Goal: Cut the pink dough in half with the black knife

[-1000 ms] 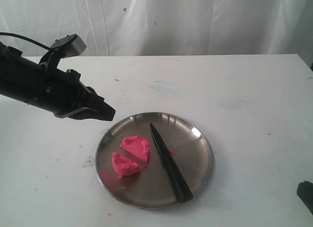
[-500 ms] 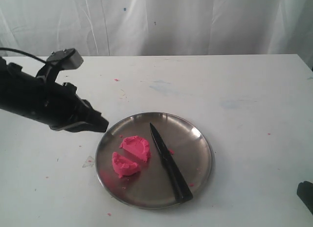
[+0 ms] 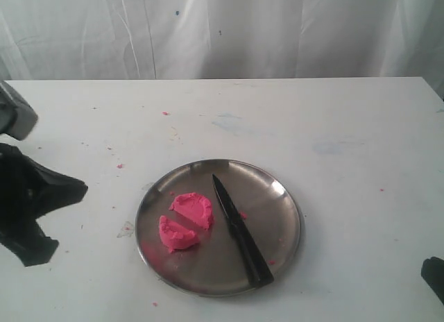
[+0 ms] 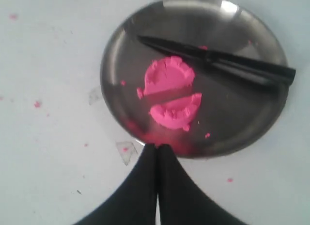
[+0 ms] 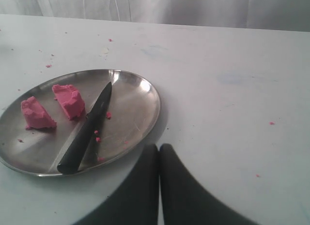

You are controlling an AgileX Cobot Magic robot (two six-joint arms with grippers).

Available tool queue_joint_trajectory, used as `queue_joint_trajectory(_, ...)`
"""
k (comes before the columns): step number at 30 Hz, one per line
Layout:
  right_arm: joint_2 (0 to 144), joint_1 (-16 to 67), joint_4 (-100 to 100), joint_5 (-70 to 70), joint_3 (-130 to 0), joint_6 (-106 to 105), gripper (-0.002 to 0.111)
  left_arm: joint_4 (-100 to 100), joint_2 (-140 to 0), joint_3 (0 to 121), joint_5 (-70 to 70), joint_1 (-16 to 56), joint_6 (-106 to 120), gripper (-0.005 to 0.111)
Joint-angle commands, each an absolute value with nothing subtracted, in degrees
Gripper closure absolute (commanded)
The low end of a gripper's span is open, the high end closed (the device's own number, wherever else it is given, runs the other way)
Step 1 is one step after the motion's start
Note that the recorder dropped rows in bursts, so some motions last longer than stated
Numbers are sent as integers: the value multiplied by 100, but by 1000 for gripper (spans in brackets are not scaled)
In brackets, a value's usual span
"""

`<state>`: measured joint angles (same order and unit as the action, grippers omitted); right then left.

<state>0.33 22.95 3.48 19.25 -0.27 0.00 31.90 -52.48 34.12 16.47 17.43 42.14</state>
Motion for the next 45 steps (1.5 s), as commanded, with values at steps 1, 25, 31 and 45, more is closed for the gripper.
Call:
queue_joint_trajectory(1, 0, 2285, 293, 1921, 0, 0, 108, 3264, -4212, 3361, 1702, 1773, 4218, 107)
queue_joint_trajectory(25, 0, 2285, 293, 1931, 0, 0, 108, 3637, -1015, 2230, 240, 1773, 3207, 107)
queue_joint_trajectory(31, 0, 2285, 293, 1931, 0, 0, 108, 1402, -846, 1713, -96, 1773, 569, 107)
queue_joint_trajectory(45, 0, 2285, 293, 1931, 0, 0, 108, 1298, -264, 338, -201, 1773, -226, 107)
